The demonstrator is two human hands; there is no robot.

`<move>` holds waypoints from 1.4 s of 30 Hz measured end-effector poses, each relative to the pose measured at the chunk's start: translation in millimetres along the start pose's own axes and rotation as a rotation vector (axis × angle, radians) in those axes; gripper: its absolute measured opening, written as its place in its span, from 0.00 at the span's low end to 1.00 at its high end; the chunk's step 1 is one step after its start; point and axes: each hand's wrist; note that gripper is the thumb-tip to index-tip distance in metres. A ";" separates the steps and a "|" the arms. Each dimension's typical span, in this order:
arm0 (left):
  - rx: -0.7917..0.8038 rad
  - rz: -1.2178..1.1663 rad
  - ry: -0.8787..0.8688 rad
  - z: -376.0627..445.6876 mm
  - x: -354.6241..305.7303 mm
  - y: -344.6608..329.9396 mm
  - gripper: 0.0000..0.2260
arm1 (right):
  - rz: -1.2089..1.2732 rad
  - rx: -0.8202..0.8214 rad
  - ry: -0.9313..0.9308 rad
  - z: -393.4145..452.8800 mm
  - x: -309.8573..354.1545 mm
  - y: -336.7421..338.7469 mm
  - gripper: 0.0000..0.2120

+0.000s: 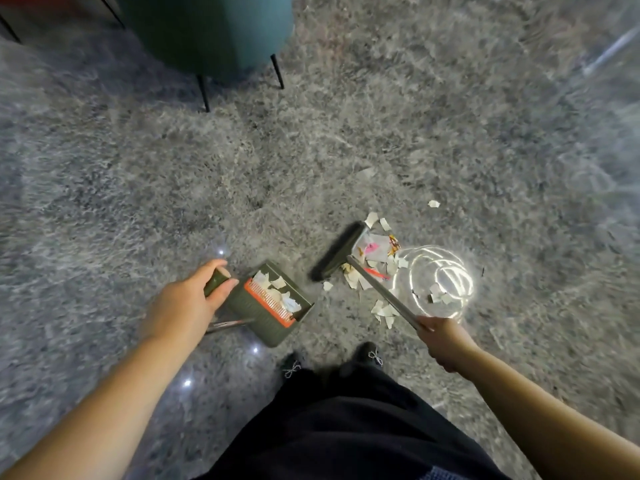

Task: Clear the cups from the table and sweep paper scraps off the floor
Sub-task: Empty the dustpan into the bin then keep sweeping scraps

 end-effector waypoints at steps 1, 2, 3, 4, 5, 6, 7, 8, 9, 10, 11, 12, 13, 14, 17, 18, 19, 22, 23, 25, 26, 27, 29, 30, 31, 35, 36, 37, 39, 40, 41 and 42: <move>0.005 -0.012 -0.002 -1.1 0.3 -2.6 0.15 | -0.004 -0.012 0.019 -2.8 -0.6 -1.3 0.15; 0.010 -0.022 -0.003 -1.8 -1.3 -6.4 0.15 | -0.013 -0.026 0.033 -4.7 -2.7 -1.0 0.16; 0.017 -0.029 -0.001 -2.2 -2.2 -8.7 0.15 | -0.023 -0.043 0.047 -6.1 -2.6 -0.6 0.16; 0.022 -0.031 -0.002 -2.3 -3.1 -10.3 0.15 | -0.039 -0.065 0.060 -6.5 -1.4 0.1 0.17; 0.028 -0.030 -0.012 -1.8 -5.4 -12.4 0.16 | -0.059 -0.085 0.072 -6.4 -0.5 2.9 0.17; 0.034 -0.027 -0.026 -0.3 -10.8 -15.8 0.16 | -0.075 -0.104 0.076 -5.3 -1.2 8.1 0.18; 0.040 -0.023 -0.035 1.4 -16.0 -18.2 0.16 | -0.086 -0.123 0.067 -3.9 -1.3 13.0 0.19; 0.047 -0.022 -0.046 3.7 -21.8 -20.9 0.15 | -0.091 -0.142 0.051 -2.2 -2.1 18.1 0.21; 0.050 -0.026 -0.057 7.3 -30.0 -25.7 0.15 | -0.098 -0.159 0.039 -0.2 -5.0 25.2 0.22; 0.053 -0.032 -0.066 10.6 -36.9 -29.8 0.15 | -0.113 -0.176 0.034 1.3 -7.8 30.9 0.22; 0.062 -0.036 -0.074 14.1 -46.2 -36.6 0.14 | -0.134 -0.195 0.030 2.1 -12.8 38.3 0.21; 0.076 -0.035 -0.081 16.8 -54.5 -42.4 0.14 | -0.154 -0.215 0.029 2.7 -17.6 44.2 0.20; 0.092 -0.029 -0.093 19.0 -62.7 -48.6 0.15 | -0.171 -0.237 0.025 2.8 -23.0 49.7 0.20; 0.109 -0.015 -0.112 21.3 -72.9 -56.7 0.15 | -0.178 -0.261 0.017 3.5 -30.9 56.6 0.20; 0.132 0.043 -0.160 25.5 -96.0 -75.5 0.16 | -0.188 -0.329 -0.005 4.1 -53.8 71.8 0.21; 0.130 0.071 -0.167 27.2 -102.2 -79.4 0.17 | -0.199 -0.347 -0.011 5.0 -60.4 75.5 0.22; 0.126 0.101 -0.165 28.8 -109.8 -84.7 0.17 | -0.208 -0.361 -0.022 6.1 -68.8 80.3 0.22; 0.120 0.120 -0.148 33.5 -129.4 -94.5 0.17 | -0.143 -0.392 -0.060 11.3 -92.0 91.8 0.20; 0.119 0.103 -0.143 33.7 -131.3 -93.5 0.17 | -0.115 -0.396 -0.067 13.0 -95.3 92.4 0.20; 0.126 0.072 -0.152 37.2 -140.7 -98.2 0.16 | -0.040 -0.401 -0.088 20.2 -105.5 99.4 0.21; 0.130 0.065 -0.154 39.1 -146.4 -101.9 0.16 | -0.006 -0.402 -0.098 25.7 -110.1 103.7 0.22; 0.134 0.066 -0.150 39.7 -150.8 -103.8 0.16 | 0.016 -0.400 -0.103 30.6 -111.9 106.2 0.23; 0.138 0.074 -0.142 41.2 -161.5 -110.0 0.17 | 0.042 -0.403 -0.118 42.2 -113.3 111.9 0.24; 0.132 0.076 -0.137 41.7 -165.2 -112.0 0.17 | 0.051 -0.402 -0.129 47.6 -112.6 113.0 0.24; 0.118 0.074 -0.129 42.5 -169.2 -115.1 0.17 | 0.050 -0.391 -0.138 54.7 -113.1 114.3 0.24; 0.088 0.088 -0.116 40.0 -175.6 -119.1 0.16 | -0.038 -0.259 -0.123 79.7 -113.6 117.4 0.18; 0.085 0.093 -0.118 39.1 -176.7 -120.7 0.16 | -0.059 -0.220 -0.120 85.0 -113.9 118.1 0.18; 0.078 0.097 -0.124 37.6 -177.7 -121.3 0.16 | -0.065 -0.183 -0.116 88.0 -113.8 117.7 0.20; 0.060 0.116 -0.140 36.6 -179.7 -124.3 0.16 | -0.022 -0.110 -0.095 91.9 -114.9 113.7 0.25; 0.054 0.124 -0.142 37.1 -180.6 -124.9 0.16 | 0.043 -0.071 -0.082 92.2 -115.5 110.4 0.28; 0.051 0.126 -0.133 37.5 -180.5 -126.6 0.17 | 0.134 -0.028 -0.072 93.3 -116.8 107.5 0.30; 0.052 0.126 -0.119 38.1 -180.2 -126.8 0.17 | 0.240 0.010 -0.071 93.1 -117.0 105.3 0.31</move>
Point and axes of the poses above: each hand's wrist, its own z-axis towards the middle knuckle, its own y-axis out of the back of the hand, x = y × z, and after that the axes turned 9 degrees about -z, right-handed
